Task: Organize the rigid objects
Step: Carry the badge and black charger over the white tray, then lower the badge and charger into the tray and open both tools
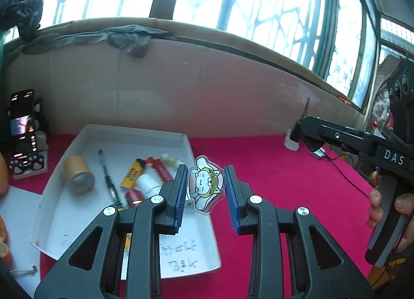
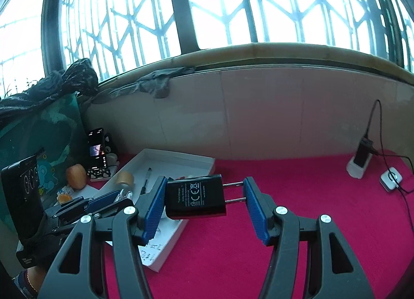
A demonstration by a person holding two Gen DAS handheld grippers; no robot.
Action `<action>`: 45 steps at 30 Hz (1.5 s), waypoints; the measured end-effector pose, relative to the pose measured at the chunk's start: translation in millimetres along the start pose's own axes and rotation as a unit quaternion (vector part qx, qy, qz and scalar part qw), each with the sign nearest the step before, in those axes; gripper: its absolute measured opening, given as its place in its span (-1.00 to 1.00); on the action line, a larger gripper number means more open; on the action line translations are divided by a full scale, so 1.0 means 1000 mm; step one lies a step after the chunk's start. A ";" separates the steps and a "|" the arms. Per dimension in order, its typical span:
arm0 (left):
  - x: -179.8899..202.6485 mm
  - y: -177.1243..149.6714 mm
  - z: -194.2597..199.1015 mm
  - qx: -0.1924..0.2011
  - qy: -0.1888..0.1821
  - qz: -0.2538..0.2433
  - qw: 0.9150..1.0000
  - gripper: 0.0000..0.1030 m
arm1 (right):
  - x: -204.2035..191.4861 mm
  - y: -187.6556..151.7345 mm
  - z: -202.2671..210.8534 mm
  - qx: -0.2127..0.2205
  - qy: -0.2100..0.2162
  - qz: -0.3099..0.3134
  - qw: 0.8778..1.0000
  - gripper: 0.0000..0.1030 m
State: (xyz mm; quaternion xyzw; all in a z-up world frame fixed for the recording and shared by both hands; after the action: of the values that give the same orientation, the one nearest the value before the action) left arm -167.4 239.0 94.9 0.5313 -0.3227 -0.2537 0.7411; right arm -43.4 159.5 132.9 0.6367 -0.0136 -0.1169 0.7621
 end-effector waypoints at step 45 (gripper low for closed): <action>-0.163 -0.039 -0.046 -0.084 0.187 0.034 0.978 -0.46 | -0.072 -0.081 -0.174 -0.155 0.025 -0.053 0.986 0.16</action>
State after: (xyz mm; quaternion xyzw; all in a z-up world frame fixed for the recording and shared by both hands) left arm -242.7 373.0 13.0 0.4937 -0.1732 -0.1507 0.8388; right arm -96.6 328.4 30.9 0.5130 0.0577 -0.1413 0.8447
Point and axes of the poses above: each gripper's, at about its wrist camera, not at the fingertips, and z roughly against the way its jaws point, x to its right, y to its top, the point moved 7 cm from there along -z, roughly the way its jaws point, and after that the axes turned 13 degrees about x, right-handed, at the moved point
